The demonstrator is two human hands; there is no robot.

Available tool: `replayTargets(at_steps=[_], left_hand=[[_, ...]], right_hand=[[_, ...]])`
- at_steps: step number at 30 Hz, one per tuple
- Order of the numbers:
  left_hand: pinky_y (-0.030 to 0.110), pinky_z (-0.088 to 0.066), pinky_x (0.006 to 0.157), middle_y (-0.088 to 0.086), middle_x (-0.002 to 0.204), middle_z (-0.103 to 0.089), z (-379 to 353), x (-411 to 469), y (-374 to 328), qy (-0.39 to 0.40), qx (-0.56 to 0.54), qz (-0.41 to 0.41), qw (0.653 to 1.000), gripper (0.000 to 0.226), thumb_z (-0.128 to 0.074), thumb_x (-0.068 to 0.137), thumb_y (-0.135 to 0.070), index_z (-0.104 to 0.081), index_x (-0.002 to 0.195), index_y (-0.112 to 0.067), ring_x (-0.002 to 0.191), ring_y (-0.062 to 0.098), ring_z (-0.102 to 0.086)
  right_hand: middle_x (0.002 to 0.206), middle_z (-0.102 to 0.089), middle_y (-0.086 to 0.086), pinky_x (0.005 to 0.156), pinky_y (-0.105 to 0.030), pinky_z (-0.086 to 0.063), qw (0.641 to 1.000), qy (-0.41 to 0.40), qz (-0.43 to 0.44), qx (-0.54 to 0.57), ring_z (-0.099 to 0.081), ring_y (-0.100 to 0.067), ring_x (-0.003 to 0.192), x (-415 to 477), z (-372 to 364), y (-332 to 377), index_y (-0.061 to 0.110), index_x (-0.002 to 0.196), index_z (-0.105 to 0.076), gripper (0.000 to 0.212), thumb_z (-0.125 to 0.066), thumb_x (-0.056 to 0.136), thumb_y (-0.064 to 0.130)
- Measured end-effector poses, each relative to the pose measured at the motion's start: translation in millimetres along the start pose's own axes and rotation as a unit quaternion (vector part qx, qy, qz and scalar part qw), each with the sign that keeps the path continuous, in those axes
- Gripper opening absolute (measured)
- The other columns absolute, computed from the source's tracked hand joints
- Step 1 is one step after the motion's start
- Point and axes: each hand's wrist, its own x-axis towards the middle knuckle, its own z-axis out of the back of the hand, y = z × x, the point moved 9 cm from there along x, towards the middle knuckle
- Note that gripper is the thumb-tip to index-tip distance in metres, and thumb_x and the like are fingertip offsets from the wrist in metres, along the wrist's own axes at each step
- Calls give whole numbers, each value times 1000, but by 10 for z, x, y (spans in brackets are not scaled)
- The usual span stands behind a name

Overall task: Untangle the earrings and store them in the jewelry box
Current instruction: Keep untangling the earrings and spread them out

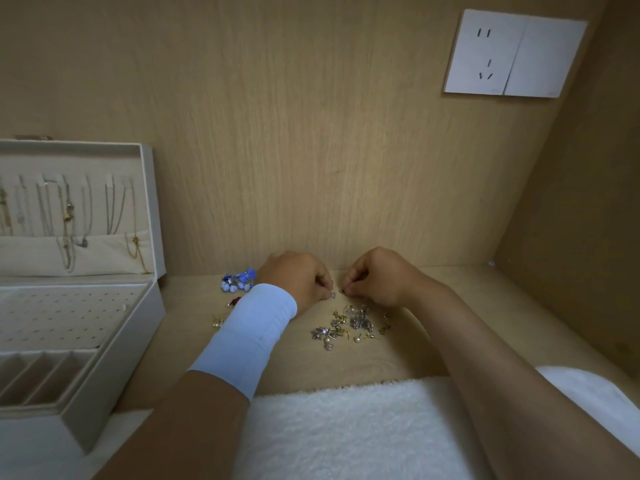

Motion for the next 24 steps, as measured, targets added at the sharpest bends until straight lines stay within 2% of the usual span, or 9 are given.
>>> replayTargets(at_steps=[2,5,8,11,15,17,20,22,24], left_hand=[[28,-49,89,-15,91,-72,-24,1,-21,-5,-2,-3,1000,9,-71,82,-37,-76,90,-35,92,9,-65],[28,-50,88,-14,92,-73,-21,-9,-66,-14,-15,-12,1000,10,-71,83,-34,-76,91,-33,92,9,-64],[28,-50,88,-17,87,-72,23,-8,-68,-25,-58,-13,998,10,-72,83,-33,-74,93,-34,90,5,-65],[29,-51,89,-18,88,-70,48,-7,-130,-9,-94,-26,995,11,-72,84,-30,-74,93,-36,87,3,-63],[31,-51,92,-20,93,-70,-64,-28,-288,64,-76,-48,994,12,-71,83,-35,-76,94,-38,93,4,-63],[33,-51,92,-21,89,-68,-116,-37,-318,83,-60,-49,994,11,-70,83,-40,-76,93,-39,93,5,-64],[34,-51,93,-18,93,-70,-85,-26,-317,60,-65,-48,995,11,-67,86,-39,-76,93,-37,94,7,-63],[34,-51,92,-16,92,-70,-31,-20,-297,35,-102,-45,993,8,-70,84,-36,-75,91,-36,91,5,-63],[34,-53,90,-16,86,-70,1,-21,-278,18,-153,-39,987,10,-75,81,-33,-72,89,-36,84,1,-63]], right_hand=[[73,-71,16,78,-23,-54,1000,-1,7,-1,-65,-1,77,1,-27,26,33,69,-74,19,-79,82,20],[66,-68,17,68,-14,-46,999,-6,17,44,-59,8,64,-25,51,29,29,72,-77,17,-79,82,16],[66,-69,17,70,-14,-45,998,-7,14,61,-58,10,60,-69,220,-46,24,81,-79,10,-78,84,14],[61,-66,19,64,-11,-43,998,52,8,40,-55,12,55,-138,278,-116,25,88,-79,12,-75,87,14],[60,-64,22,61,-3,-40,993,114,13,34,-55,13,56,-188,196,-123,25,95,-79,17,-81,82,14],[63,-67,22,66,-3,-42,992,123,16,35,-58,13,61,-182,149,-104,28,90,-79,16,-83,80,15],[69,-72,18,78,-12,-47,993,114,23,21,-62,9,70,-150,108,-98,33,78,-77,18,-83,80,17],[65,-69,19,73,-14,-46,996,88,23,11,-59,8,66,-134,138,-100,33,74,-76,19,-81,82,17],[58,-65,20,63,-11,-42,997,64,23,18,-57,9,57,-127,183,-72,28,76,-76,16,-76,86,14]])
